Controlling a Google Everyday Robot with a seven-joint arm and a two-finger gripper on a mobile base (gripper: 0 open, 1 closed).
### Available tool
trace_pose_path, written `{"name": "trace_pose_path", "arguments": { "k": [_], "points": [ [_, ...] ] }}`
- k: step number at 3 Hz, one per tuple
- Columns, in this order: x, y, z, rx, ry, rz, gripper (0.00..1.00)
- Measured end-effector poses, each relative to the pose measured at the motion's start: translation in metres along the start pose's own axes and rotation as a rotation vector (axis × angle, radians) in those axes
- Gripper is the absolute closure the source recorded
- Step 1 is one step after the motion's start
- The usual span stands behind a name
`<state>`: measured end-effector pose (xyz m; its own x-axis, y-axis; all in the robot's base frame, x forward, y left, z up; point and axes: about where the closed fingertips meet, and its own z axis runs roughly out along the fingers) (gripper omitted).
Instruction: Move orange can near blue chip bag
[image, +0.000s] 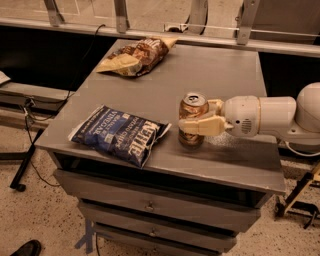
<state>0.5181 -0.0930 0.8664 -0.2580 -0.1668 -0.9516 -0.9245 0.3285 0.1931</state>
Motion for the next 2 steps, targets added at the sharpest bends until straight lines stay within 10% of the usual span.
{"name": "trace_pose_path", "arguments": {
  "k": [2],
  "points": [
    [-0.0041, 0.0008, -0.001, 0.0, 0.0, 0.0, 0.13]
  ]
}}
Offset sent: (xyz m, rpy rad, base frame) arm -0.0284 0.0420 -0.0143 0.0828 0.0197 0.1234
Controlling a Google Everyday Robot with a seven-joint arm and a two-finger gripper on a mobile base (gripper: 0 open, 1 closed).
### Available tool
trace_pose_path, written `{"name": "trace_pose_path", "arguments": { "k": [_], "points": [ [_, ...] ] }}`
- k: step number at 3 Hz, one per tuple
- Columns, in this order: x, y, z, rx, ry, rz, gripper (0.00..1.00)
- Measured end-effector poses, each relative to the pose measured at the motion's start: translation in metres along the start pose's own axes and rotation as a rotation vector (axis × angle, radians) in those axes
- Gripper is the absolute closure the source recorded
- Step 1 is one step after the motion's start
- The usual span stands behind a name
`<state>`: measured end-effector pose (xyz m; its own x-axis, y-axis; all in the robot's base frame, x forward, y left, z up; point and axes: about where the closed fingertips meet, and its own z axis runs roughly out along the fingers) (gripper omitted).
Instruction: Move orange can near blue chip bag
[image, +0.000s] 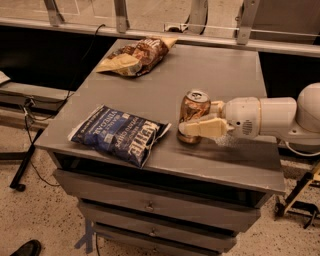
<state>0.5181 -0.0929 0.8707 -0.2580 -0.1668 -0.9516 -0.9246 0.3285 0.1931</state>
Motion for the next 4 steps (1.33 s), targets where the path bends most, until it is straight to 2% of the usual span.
{"name": "trace_pose_path", "arguments": {
  "k": [1, 2, 3, 4],
  "points": [
    [0.006, 0.016, 0.015, -0.058, -0.023, 0.008, 0.0],
    [0.009, 0.032, 0.026, -0.114, -0.047, 0.009, 0.0],
    [-0.014, 0.017, 0.002, -0.085, -0.068, -0.049, 0.0],
    [-0.05, -0.004, -0.045, -0.039, -0.092, -0.133, 0.0]
  ]
}}
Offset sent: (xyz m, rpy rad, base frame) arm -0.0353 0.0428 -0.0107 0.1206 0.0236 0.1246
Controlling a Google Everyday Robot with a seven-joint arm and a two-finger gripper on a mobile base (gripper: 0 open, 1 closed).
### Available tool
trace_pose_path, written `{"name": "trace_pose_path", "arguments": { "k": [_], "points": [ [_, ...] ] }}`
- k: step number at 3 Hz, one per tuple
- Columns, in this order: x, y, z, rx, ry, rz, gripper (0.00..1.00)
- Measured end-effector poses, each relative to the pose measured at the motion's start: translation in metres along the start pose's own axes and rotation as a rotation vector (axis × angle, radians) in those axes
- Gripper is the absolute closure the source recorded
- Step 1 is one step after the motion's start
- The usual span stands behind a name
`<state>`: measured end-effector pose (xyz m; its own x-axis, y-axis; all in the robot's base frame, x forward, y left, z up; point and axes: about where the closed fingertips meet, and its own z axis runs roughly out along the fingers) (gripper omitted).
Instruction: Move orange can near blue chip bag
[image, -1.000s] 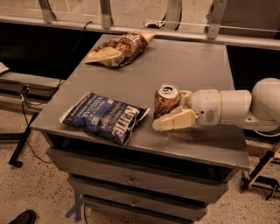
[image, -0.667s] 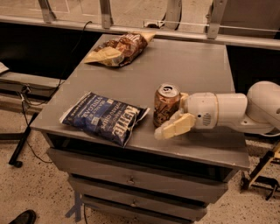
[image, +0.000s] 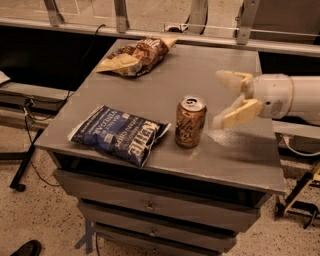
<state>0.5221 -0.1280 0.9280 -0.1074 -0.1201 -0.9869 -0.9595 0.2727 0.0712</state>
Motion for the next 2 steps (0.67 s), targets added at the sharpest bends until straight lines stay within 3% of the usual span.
{"name": "trace_pose_path", "arguments": {
  "k": [1, 2],
  "points": [
    [-0.041, -0.026, -0.05, 0.036, -0.036, -0.078, 0.0],
    [-0.071, -0.033, -0.071, 0.081, -0.061, -0.136, 0.0]
  ]
}}
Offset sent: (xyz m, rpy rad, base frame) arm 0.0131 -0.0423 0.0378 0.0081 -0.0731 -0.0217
